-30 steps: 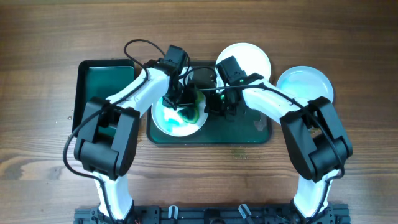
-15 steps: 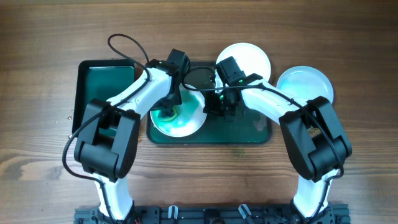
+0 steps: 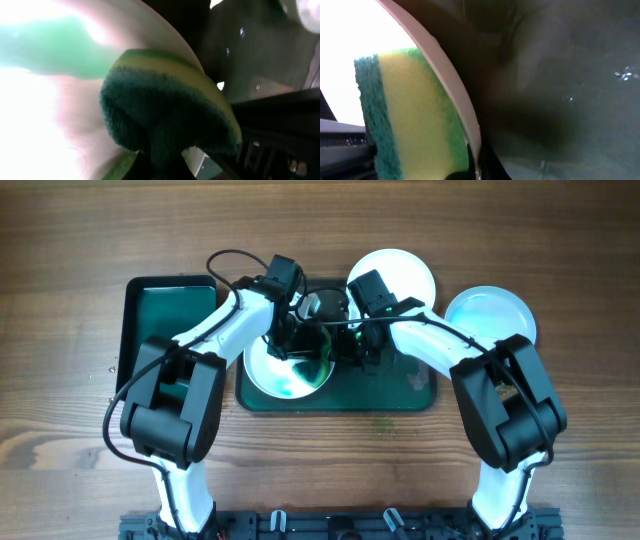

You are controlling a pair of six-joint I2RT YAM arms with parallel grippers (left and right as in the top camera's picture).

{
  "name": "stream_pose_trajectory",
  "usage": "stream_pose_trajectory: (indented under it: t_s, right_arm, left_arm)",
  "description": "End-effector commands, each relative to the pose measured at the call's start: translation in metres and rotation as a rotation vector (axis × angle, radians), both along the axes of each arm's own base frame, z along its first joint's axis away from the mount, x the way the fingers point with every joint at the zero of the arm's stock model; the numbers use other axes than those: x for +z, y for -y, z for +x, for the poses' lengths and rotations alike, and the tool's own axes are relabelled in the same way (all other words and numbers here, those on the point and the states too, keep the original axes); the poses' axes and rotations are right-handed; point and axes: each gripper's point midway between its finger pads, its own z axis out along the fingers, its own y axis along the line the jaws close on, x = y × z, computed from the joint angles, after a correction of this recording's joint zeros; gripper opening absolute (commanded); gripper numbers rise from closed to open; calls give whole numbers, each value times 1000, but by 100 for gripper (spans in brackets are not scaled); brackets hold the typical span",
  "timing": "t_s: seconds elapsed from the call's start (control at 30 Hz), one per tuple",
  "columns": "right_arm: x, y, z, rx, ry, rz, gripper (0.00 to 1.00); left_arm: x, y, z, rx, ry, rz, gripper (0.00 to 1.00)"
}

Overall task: Clean dirty plates on tray and stack at the side
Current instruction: 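Scrub the top plate with the sponge while right gripper holds it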

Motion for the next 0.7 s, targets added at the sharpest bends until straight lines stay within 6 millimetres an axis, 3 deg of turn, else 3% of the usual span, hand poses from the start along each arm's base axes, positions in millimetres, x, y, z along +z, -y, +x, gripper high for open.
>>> stream_pose_trajectory:
  t_s: [0.0, 0.17, 0.23, 0.33, 0.47, 0.67]
  right_arm:
    - [0, -3, 3, 5, 1, 15, 4]
    - [0, -3, 3, 5, 1, 15, 4]
    - [0, -3, 3, 5, 1, 15, 4]
    - [0, -3, 3, 5, 1, 15, 4]
    - [0, -4, 3, 4, 2, 16, 4]
    - [0, -4, 3, 5, 4, 16, 4]
  left_arm:
    - [-15, -25, 21, 142, 56, 161, 4]
    - [-19, -74, 50, 309, 195, 431, 4]
    - [-17, -94, 55, 360, 234, 535, 4]
    - [-11, -109, 54, 384, 228, 598, 4]
    - [4, -106, 52, 409, 159, 556, 4]
    - [60, -88, 63, 396, 89, 412, 4]
